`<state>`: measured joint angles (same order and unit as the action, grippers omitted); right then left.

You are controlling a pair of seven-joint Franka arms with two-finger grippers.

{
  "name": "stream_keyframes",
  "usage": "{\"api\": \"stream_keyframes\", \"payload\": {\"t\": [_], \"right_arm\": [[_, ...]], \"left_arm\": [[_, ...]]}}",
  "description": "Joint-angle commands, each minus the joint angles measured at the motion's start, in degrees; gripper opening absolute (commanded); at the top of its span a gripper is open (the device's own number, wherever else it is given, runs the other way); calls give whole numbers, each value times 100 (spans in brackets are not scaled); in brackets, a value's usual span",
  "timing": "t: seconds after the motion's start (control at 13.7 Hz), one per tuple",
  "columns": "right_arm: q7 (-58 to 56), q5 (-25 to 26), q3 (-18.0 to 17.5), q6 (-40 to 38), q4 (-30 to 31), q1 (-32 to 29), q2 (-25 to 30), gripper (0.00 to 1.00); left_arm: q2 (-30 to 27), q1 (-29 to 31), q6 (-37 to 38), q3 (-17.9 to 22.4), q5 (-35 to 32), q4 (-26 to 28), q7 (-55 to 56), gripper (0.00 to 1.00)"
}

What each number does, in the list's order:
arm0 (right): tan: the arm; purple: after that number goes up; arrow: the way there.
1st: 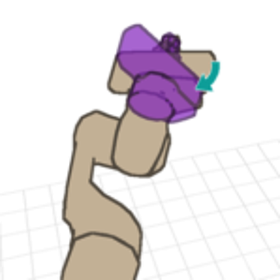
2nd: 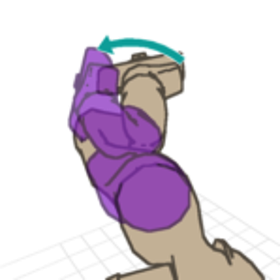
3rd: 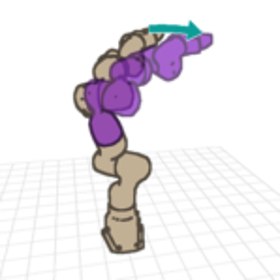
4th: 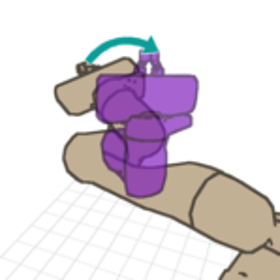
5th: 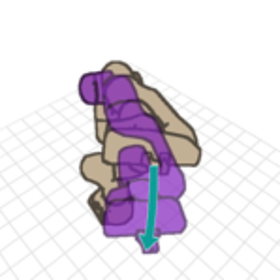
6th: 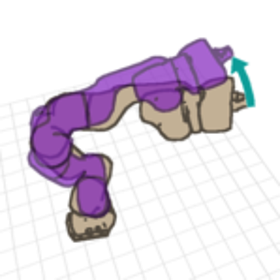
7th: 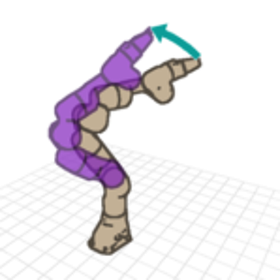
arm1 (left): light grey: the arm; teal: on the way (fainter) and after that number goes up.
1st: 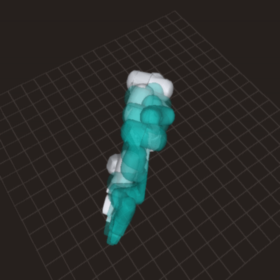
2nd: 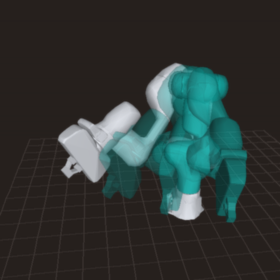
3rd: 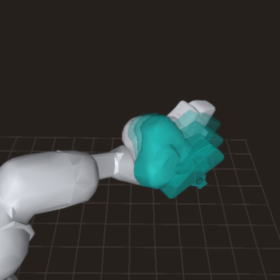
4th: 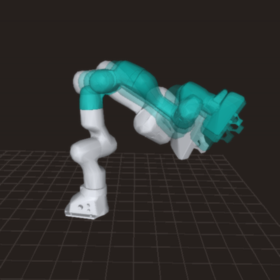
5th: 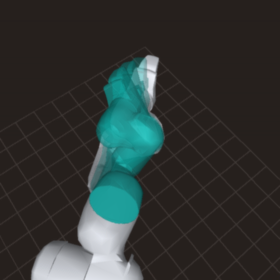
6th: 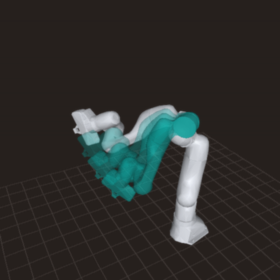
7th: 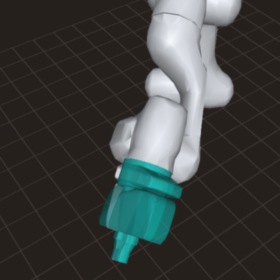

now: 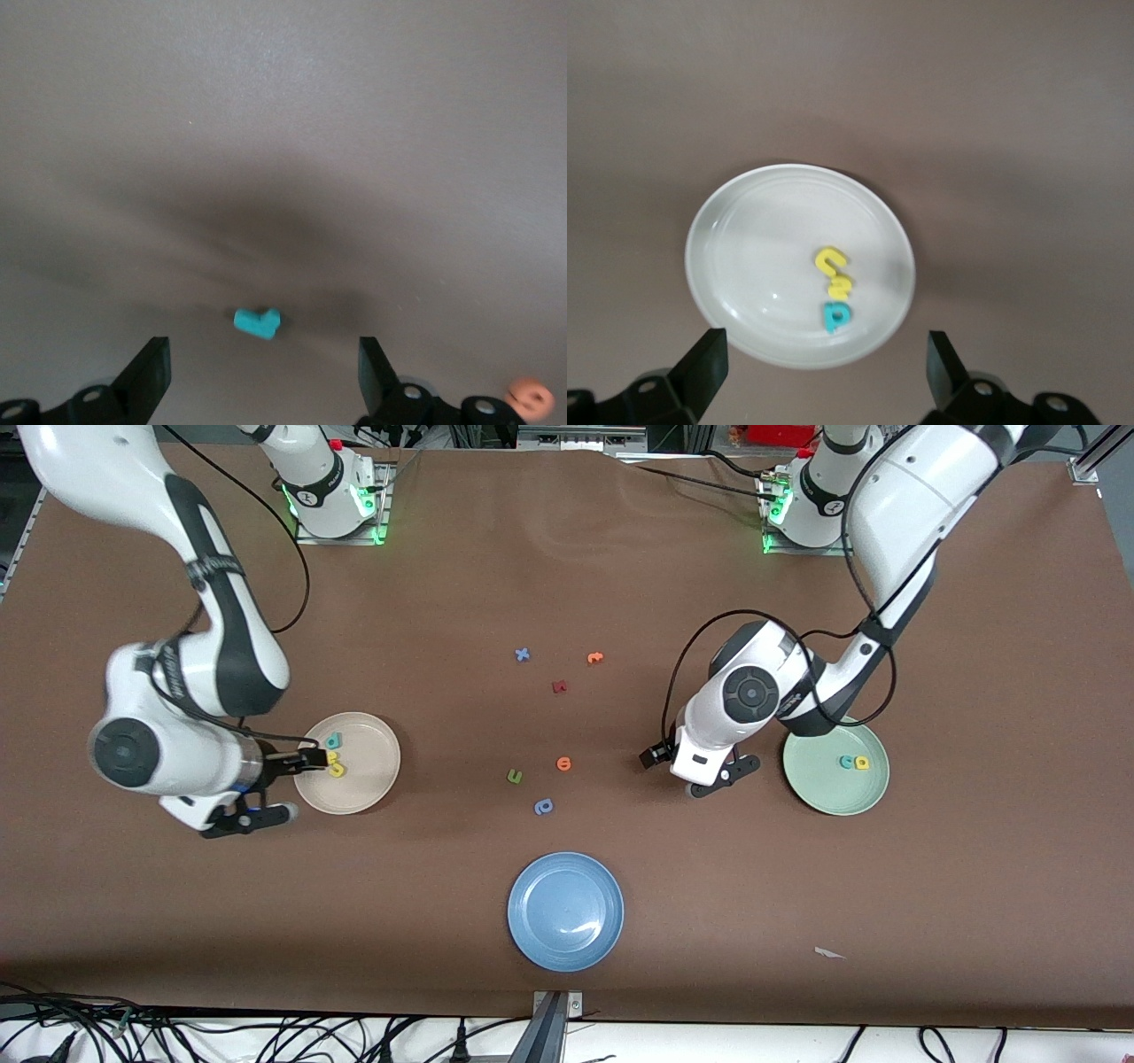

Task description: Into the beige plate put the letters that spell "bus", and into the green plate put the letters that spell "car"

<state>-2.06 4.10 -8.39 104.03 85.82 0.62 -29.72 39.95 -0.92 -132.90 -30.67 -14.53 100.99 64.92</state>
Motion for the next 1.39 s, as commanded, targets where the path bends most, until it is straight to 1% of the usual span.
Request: {"api": "stream_keyframes", "payload": {"t": [0.0, 0.15, 0.22, 0.29, 0.36, 0.44, 0.51, 0.58, 0.66, 0.73, 0.8, 0.88, 0.95, 1.02, 1.09, 1.17, 1.31], "right_arm": [[-31, -58, 161, -1118, -415, -27, 440, 100], [-40, -76, 328, -1323, -1160, -27, 450, 100], [-40, -76, 503, -1498, -1442, -27, 519, 100], [-118, -32, 644, -1787, -1636, -35, 624, 100], [-84, 3, 724, -1973, -1899, -27, 643, 100], [-102, 99, 951, -1966, -2094, -27, 643, 100], [-67, -74, 1066, -1870, -2139, -70, 582, 100], [-84, -554, 1111, -1843, -2157, -192, 573, 100], [-110, -968, 1120, -1843, -2087, -298, 651, 100], [-102, -1094, 1190, -1886, -1843, -317, 904, 100], [-41, -1043, 1191, -1756, -1388, -317, 1246, 100], [-58, -1008, 1191, -1416, -896, -265, 1589, 100], [-58, -885, 1191, -1125, -248, -203, 2053, 100], [-58, -667, 1182, -1000, 325, -98, 2519, 100], [-66, -412, 1173, -1025, 678, -1, 2837, 100], [-58, -384, 1164, -1060, 986, -9, 3136, 100], [-14, -401, 1164, -1384, 1086, -71, 3218, 100]], "left_arm": [[100, -417, -245, 429, -156, -44, 275, 94], [135, -426, -263, 439, -156, -44, 328, 92], [162, -435, -263, 430, -156, -53, 346, 90], [171, -452, -271, 439, -156, -53, 346, 86], [179, -470, -272, 447, -156, -53, 346, 81], [188, -470, -272, 447, -165, -53, 346, 76], [188, -470, -263, 447, -173, -53, 337, 72], [197, -470, -263, 447, -252, -44, 337, 69], [214, -496, -263, 447, -313, -44, 346, 68], [232, -549, -263, 447, -323, -44, 346, 68], [241, -558, -254, 447, -332, -44, 337, 68], [250, -558, -263, 447, -332, -44, 311, 68], [276, -558, -254, 447, -340, -44, 293, 68], [285, -558, -254, 447, -375, -44, 284, 67], [311, -549, -254, 456, -532, -44, 310, 67], [329, -549, -254, 456, -577, -44, 319, 66], [329, -549, -254, 456, -578, -44, 311, 60]]}}
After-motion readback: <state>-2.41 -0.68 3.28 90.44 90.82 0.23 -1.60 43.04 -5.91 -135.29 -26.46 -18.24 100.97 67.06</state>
